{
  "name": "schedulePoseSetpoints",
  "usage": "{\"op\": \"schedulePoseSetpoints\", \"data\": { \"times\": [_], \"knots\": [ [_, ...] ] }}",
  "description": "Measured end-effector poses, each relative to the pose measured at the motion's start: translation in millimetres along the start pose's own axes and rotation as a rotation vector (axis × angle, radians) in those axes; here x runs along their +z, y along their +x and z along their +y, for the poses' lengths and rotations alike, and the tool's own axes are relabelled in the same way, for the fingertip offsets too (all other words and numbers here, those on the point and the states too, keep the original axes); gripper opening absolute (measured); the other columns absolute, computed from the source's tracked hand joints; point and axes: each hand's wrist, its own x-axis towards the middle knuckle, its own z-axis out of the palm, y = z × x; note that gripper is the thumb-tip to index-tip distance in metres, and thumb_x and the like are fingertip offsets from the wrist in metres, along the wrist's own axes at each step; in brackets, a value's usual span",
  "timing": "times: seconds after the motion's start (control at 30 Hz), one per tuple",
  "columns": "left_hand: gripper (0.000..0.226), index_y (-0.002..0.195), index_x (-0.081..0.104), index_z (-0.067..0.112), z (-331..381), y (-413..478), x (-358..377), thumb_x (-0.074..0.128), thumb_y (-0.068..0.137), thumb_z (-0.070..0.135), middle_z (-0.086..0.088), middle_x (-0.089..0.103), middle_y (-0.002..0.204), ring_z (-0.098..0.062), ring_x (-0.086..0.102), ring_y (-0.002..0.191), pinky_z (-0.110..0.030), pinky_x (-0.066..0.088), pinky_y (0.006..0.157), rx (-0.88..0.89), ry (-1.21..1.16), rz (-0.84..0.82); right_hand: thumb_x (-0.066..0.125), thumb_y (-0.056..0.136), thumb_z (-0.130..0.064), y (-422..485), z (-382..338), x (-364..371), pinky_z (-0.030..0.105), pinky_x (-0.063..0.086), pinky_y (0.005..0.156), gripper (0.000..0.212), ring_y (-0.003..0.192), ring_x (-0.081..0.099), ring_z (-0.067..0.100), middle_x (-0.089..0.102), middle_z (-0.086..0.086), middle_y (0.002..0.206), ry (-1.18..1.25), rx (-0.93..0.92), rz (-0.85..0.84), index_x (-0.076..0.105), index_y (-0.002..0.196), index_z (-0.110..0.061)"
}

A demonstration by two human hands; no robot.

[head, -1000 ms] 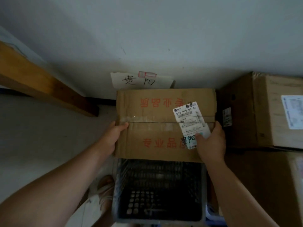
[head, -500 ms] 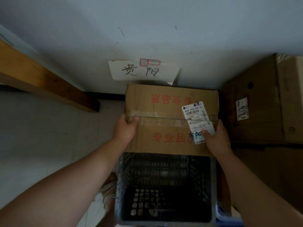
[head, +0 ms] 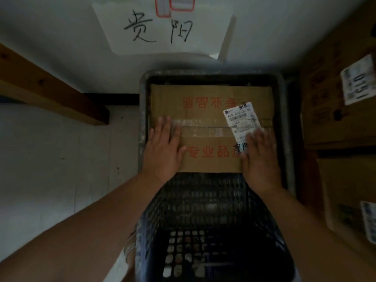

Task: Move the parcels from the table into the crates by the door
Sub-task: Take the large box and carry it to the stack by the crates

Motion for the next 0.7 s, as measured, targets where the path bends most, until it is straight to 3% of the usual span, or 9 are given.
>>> {"op": "schedulePoseSetpoints", "data": {
  "times": [0.1, 0.23, 0.43, 0.6, 0.7],
  "knots": [
    [0.067, 0.151, 0.0, 0.016, -1, 11, 18, 0.026, 0.098, 0.048, -0.014, -0.007, 0.158, -0.03, -0.009, 0.144, -0.041, -0.006, 0.115, -0.013, 0.068, -0.187, 0.027, 0.102, -0.034, 4, 9, 16, 0.038, -0.006, 0.119, 0.06, 0.146, -0.016, 0.023, -0.012, 0.011, 0.159, -0.055, 0.003, -0.191, 0.0, 0.152, -0.015],
    [0.069, 0.148, -0.014, 0.022, -9, 22, 39, 0.021, 0.097, 0.052, -0.008, -0.02, 0.156, -0.025, -0.02, 0.143, -0.039, -0.012, 0.113, -0.059, 0.067, -0.362, 0.026, 0.102, -0.037, 16, 12, 33, 0.038, -0.011, 0.116, 0.062, 0.144, -0.021, 0.021, -0.02, 0.007, 0.158, -0.113, 0.048, -0.281, -0.009, 0.151, -0.02],
    [0.075, 0.149, -0.01, 0.02, -6, 25, 20, 0.034, 0.096, 0.05, -0.008, -0.017, 0.157, -0.027, -0.014, 0.144, -0.04, -0.005, 0.115, -0.068, 0.023, -0.453, 0.04, 0.1, -0.033, 19, 2, 8, 0.034, -0.006, 0.117, 0.07, 0.145, -0.017, 0.022, -0.018, 0.006, 0.159, 0.002, 0.127, -0.414, -0.004, 0.152, -0.019],
    [0.076, 0.151, 0.002, 0.013, 9, -4, -49, 0.043, 0.095, 0.046, -0.011, -0.002, 0.158, -0.026, 0.002, 0.145, -0.035, 0.01, 0.117, -0.15, -0.196, -0.381, 0.051, 0.095, -0.01, -10, -32, -61, 0.033, 0.014, 0.118, 0.065, 0.146, 0.01, 0.024, 0.009, 0.01, 0.16, 0.297, 0.236, -0.238, 0.017, 0.151, -0.009],
    [0.075, 0.151, 0.002, 0.016, 29, -43, -116, 0.047, 0.095, 0.039, -0.008, -0.004, 0.159, -0.025, 0.001, 0.145, -0.035, 0.012, 0.117, -0.178, -0.258, -0.321, 0.046, 0.097, -0.006, -49, -58, -126, 0.033, 0.016, 0.118, 0.061, 0.146, 0.01, 0.021, 0.013, 0.007, 0.16, 0.409, 0.307, -0.238, 0.019, 0.151, -0.012]
  ]
}}
